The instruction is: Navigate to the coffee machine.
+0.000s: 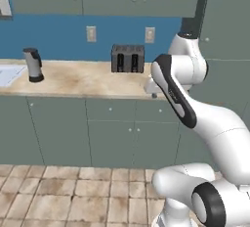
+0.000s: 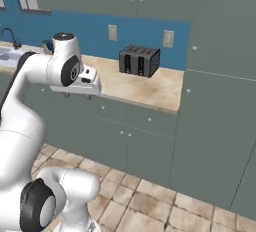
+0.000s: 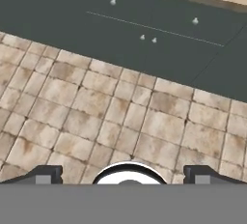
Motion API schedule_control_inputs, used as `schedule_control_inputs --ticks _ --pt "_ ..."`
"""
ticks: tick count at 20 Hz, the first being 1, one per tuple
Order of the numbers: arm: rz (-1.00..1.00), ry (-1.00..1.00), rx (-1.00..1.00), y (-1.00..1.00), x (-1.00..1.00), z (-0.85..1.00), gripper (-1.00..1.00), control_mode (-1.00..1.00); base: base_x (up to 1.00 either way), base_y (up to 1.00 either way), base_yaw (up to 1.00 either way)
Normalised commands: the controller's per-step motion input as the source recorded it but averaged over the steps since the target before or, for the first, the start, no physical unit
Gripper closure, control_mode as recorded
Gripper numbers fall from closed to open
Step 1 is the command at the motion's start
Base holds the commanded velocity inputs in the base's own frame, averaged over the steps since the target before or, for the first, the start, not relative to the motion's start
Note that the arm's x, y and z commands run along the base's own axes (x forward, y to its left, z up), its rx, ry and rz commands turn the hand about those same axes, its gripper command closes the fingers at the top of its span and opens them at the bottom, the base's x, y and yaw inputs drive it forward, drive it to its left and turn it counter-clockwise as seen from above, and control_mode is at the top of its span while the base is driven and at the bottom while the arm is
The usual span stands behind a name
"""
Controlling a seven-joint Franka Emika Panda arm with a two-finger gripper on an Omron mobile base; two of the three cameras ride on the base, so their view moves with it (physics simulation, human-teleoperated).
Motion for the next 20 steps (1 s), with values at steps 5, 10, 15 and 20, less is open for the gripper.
schedule_control_inputs --ticks 5,10,15,20 --pt "0.00 0.00 0.00 0.00 0.00 0.00 -1.00 1.00 0.75 0.27 -0.39" --pt "0.00 0.00 0.00 0.00 0.00 0.00 -1.00 1.00 0.90 0.69 -0.29" --pt "0.00 0.00 0.00 0.00 0.00 0.00 -1.00 1.00 0.54 0.99 -0.02" --pt "0.00 0.00 0.00 0.00 0.00 0.00 -1.00 1.00 0.36 0.80 0.02"
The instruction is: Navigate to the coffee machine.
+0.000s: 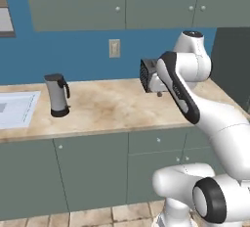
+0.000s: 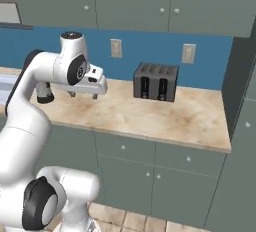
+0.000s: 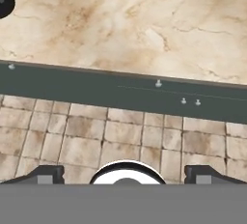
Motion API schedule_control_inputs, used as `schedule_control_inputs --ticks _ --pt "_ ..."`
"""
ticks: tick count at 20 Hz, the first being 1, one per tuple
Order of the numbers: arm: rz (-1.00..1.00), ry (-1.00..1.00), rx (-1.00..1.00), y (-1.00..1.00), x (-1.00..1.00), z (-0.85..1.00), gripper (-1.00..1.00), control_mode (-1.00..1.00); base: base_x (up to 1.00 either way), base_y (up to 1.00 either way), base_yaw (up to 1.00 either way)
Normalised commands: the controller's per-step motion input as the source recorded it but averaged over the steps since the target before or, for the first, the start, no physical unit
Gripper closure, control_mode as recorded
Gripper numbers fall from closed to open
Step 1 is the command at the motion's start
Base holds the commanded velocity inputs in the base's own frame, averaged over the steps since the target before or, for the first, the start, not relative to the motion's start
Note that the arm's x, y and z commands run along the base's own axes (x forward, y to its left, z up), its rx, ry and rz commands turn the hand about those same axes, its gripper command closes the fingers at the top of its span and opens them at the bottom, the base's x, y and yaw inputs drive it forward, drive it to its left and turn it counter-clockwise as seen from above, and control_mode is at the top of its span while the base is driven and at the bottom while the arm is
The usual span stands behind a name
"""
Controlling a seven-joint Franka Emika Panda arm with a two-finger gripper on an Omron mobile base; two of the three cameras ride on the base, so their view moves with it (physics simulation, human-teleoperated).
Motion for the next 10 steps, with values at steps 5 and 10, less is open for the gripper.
schedule_control_inputs --ticks 5,10 --pt "0.00 0.00 0.00 0.00 0.00 0.00 -1.00 1.00 0.03 0.59 -0.23" --pt "0.00 0.00 0.00 0.00 0.00 0.00 -1.00 1.00 0.00 0.61 -0.31"
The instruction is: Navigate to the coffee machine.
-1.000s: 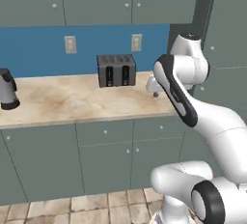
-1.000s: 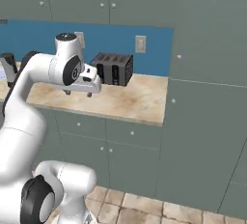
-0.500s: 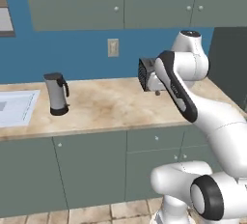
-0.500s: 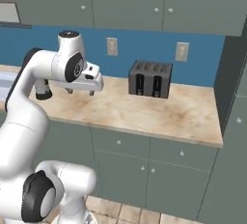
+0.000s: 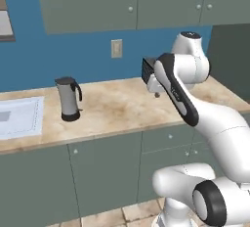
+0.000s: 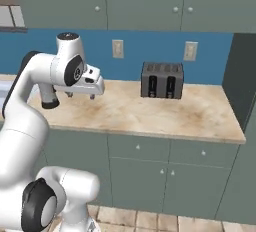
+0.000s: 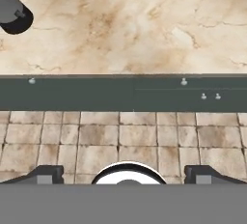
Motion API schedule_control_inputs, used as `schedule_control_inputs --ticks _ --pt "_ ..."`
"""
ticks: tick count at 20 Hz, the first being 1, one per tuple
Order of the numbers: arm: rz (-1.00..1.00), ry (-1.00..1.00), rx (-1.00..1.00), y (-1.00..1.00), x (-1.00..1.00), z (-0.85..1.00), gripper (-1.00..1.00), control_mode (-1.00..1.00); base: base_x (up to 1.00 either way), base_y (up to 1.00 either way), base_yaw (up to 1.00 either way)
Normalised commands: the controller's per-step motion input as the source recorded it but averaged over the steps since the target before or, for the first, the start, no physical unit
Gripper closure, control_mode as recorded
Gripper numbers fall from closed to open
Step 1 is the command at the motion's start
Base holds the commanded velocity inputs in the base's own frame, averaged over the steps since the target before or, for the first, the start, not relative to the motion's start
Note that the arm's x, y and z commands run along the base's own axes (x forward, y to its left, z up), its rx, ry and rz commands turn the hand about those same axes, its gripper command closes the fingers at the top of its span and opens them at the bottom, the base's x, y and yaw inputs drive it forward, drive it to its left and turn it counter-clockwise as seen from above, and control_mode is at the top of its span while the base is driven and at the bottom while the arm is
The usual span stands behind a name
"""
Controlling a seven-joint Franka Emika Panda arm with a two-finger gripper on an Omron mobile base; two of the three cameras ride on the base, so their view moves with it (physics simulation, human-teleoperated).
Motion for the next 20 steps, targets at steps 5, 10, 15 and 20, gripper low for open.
schedule_control_inputs --ticks 5,10,15,20 --pt "0.00 0.00 0.00 0.00 0.00 0.00 -1.00 1.00 0.00 0.54 -0.56" --pt "0.00 0.00 0.00 0.00 0.00 0.00 -1.00 1.00 0.00 0.44 -0.80" --pt "0.00 0.00 0.00 0.00 0.00 0.00 -1.00 1.00 0.00 0.36 -0.88" --pt "0.00 0.00 0.00 0.00 0.00 0.00 -1.00 1.00 -0.01 0.26 -0.92"
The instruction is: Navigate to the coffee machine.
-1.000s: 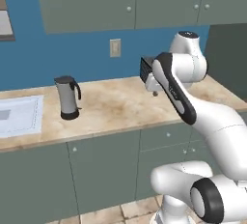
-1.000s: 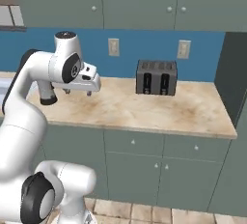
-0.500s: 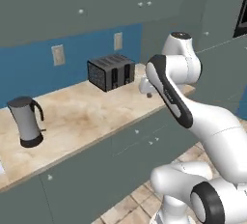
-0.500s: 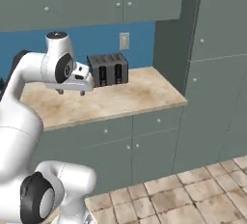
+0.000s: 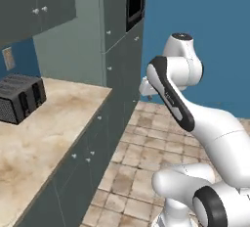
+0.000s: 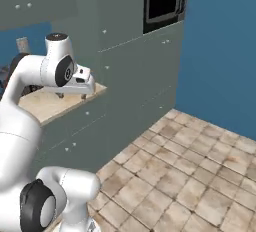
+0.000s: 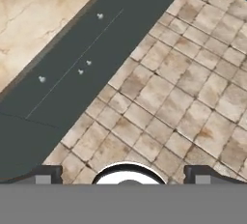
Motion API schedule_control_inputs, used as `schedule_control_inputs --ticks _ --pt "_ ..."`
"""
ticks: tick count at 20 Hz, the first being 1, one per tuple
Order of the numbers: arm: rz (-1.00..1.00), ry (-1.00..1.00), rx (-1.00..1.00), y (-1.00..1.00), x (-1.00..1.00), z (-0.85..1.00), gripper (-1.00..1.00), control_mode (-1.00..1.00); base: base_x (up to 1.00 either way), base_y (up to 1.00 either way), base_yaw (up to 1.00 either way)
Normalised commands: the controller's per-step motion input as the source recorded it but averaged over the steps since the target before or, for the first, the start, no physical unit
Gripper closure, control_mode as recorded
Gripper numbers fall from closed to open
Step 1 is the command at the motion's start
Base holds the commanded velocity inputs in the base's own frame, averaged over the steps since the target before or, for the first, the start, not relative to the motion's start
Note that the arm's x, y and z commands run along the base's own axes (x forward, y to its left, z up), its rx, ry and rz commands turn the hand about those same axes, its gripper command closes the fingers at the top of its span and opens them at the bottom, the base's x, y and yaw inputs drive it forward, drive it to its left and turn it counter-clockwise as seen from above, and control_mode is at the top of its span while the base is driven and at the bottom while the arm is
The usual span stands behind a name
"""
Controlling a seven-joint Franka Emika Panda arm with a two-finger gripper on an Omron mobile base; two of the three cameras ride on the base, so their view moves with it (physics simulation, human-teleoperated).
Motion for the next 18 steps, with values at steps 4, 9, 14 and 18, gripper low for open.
schedule_control_inputs --ticks 4,9,14,18 --pt "0.00 0.00 0.00 0.00 0.00 0.00 -1.00 1.00 -0.02 0.14 -0.95" --pt "0.00 0.00 0.00 0.00 0.00 0.00 -1.00 1.00 -0.04 0.06 -0.98" --pt "0.00 0.00 0.00 0.00 0.00 0.00 -1.00 1.00 -0.07 0.03 -0.99" --pt "0.00 0.00 0.00 0.00 0.00 0.00 -1.00 1.00 -0.13 0.04 -0.98"
